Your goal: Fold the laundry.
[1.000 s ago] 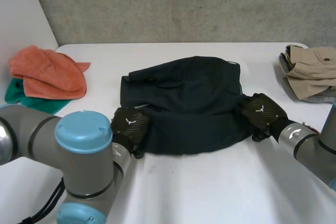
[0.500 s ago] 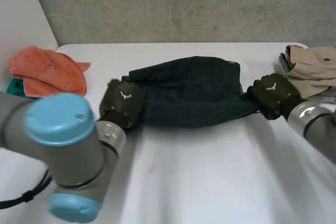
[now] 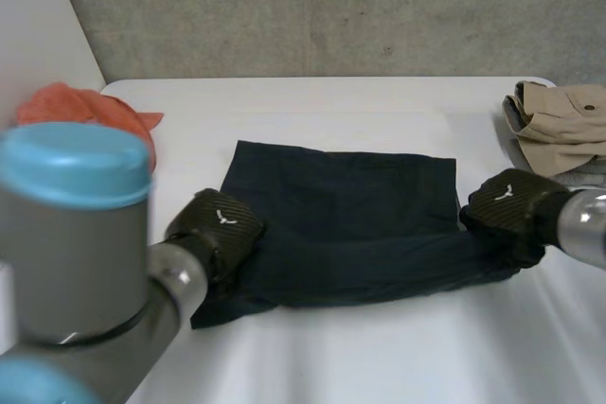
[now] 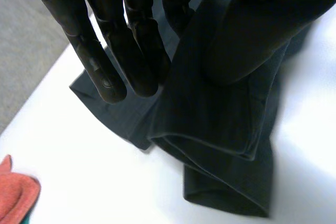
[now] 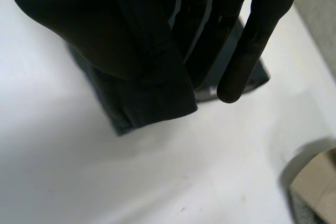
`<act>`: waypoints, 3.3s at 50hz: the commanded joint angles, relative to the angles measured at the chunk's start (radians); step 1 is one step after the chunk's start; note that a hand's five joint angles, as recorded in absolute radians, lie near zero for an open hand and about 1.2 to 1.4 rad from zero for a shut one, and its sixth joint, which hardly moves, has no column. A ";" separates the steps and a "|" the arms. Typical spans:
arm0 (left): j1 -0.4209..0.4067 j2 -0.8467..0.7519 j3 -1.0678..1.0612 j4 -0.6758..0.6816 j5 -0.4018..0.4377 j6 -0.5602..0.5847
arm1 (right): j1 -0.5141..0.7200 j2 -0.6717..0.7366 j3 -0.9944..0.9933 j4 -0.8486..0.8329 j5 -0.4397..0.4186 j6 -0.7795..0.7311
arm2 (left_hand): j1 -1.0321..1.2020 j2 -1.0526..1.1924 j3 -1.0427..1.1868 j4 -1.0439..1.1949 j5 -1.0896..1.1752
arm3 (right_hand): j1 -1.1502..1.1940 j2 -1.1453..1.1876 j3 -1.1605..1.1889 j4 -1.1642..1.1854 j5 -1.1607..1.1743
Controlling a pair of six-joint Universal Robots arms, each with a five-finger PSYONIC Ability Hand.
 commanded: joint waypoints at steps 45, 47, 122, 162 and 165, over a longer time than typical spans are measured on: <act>0.020 -0.287 -0.029 0.735 -0.078 0.263 | 0.188 0.440 -0.232 -0.755 0.208 0.292 | 0.248 0.198 0.203 0.197 0.226 | 0.307 0.218 0.204 0.196 0.221; 0.012 -0.226 -0.075 0.689 -0.103 0.263 | 0.186 0.368 -0.169 -0.686 0.205 0.286 | 0.248 0.198 0.203 0.197 0.226 | 0.307 0.218 0.204 0.196 0.221; 0.188 -0.516 0.363 0.391 0.382 0.326 | 0.123 -0.022 0.380 -0.396 0.182 0.009 | 0.248 0.198 0.203 0.197 0.226 | 0.307 0.218 0.204 0.196 0.221; 0.078 0.150 -0.150 0.151 -0.020 -0.211 | 0.113 -0.036 0.335 -0.393 0.136 0.240 | -0.703 -0.753 -0.748 -0.754 -0.724 | 0.307 0.218 0.204 0.196 0.221; 0.036 0.213 -0.204 0.102 -0.020 -0.281 | 0.113 -0.036 0.319 -0.396 0.138 0.275 | -0.703 -0.753 -0.748 -0.754 -0.724 | 0.307 0.218 0.204 0.196 0.221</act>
